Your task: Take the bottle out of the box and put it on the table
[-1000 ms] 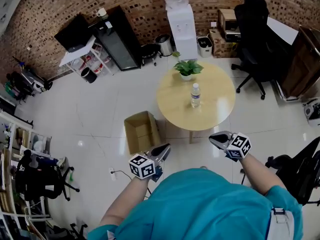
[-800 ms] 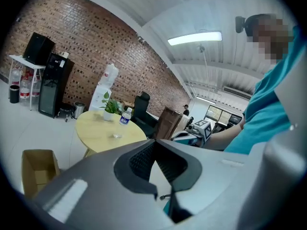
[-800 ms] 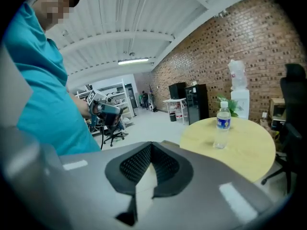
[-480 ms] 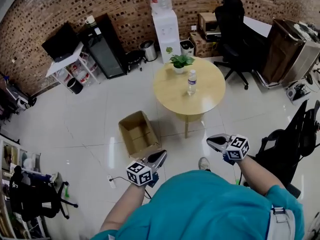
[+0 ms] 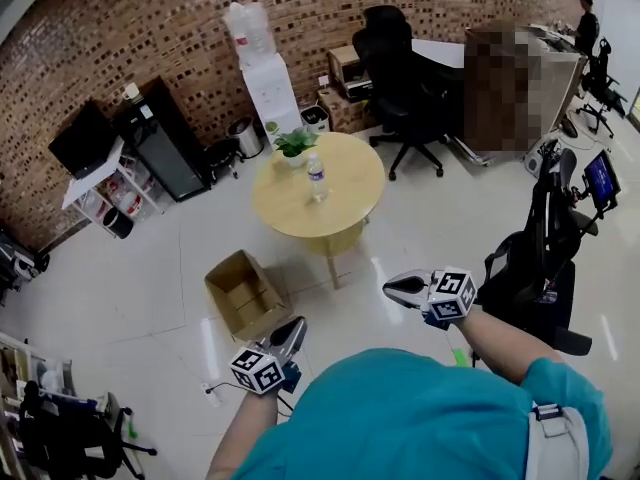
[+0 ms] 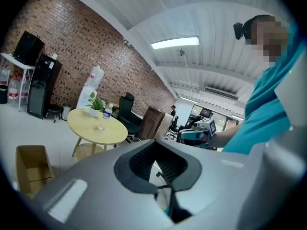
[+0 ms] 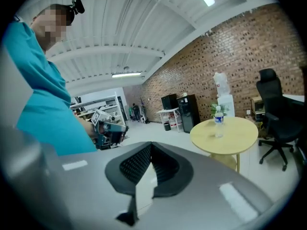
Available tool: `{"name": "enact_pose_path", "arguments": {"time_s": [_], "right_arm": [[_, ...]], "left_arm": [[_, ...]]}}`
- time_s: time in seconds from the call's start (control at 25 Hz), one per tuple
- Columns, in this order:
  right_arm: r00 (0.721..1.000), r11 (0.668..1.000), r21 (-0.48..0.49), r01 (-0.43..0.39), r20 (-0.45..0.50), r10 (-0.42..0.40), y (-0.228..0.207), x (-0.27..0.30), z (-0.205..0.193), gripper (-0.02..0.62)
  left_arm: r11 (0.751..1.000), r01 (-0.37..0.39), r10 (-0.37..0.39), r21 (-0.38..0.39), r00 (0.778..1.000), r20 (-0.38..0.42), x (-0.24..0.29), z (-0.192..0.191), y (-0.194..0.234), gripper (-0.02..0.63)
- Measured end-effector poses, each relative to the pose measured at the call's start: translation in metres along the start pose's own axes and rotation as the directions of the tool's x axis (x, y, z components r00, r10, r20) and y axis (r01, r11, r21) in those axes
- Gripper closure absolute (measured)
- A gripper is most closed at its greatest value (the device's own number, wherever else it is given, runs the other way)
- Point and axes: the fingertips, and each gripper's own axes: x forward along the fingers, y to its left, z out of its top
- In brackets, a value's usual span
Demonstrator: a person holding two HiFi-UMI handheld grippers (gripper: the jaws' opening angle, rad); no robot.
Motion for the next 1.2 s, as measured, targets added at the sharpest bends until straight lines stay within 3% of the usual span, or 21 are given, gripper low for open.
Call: {"name": "enact_pose_path", "arguments": {"time_s": [0.12, 0.28, 0.48, 0.6, 0.76, 0.96, 1.2], "right_arm": [[0.999, 0.999, -0.040, -0.035, 0.004, 0.035, 0.029, -0.054, -0.013, 0.594], [0.998, 0.996, -0.060, -0.060, 0.010, 0.061, 0.043, -0.131, -0.020, 0.594], [0.997, 0.997, -0.021, -0.078, 0.010, 0.078, 0.046, -0.163, -0.046, 0.594], [0.997, 0.997, -0.024, -0.072, 0.007, 0.072, 0.055, -0.167, -0.059, 0.594], [0.998, 0.997, -0.042, -0.060, 0.030, 0.062, 0.075, -0.169, -0.042, 0.594], [0.997, 1.000, 0.004, 0.009, 0.076, -0.009, 0.080, -0.157, -0.035, 0.595], [0.998, 0.999, -0.014, 0.052, 0.044, -0.051, 0.103, -0.139, -0.037, 0.595]], "left_arm": [[0.999, -0.042, 0.043, -0.013, 0.999, 0.033, 0.009, -0.020, -0.055, 0.606], [0.998, -0.033, 0.037, -0.062, 0.998, 0.055, 0.059, -0.037, -0.121, 0.606], [0.998, -0.030, 0.031, -0.052, 0.999, 0.016, 0.086, -0.051, -0.166, 0.606], [0.999, -0.035, 0.036, -0.031, 0.999, 0.032, 0.078, -0.052, -0.175, 0.606], [1.000, -0.024, 0.024, -0.003, 0.998, 0.050, 0.059, -0.039, -0.185, 0.606], [1.000, 0.004, -0.005, 0.002, 0.999, 0.049, 0.035, -0.033, -0.178, 0.606], [1.000, 0.028, -0.028, 0.004, 0.998, 0.062, 0.005, -0.019, -0.174, 0.606]]}}
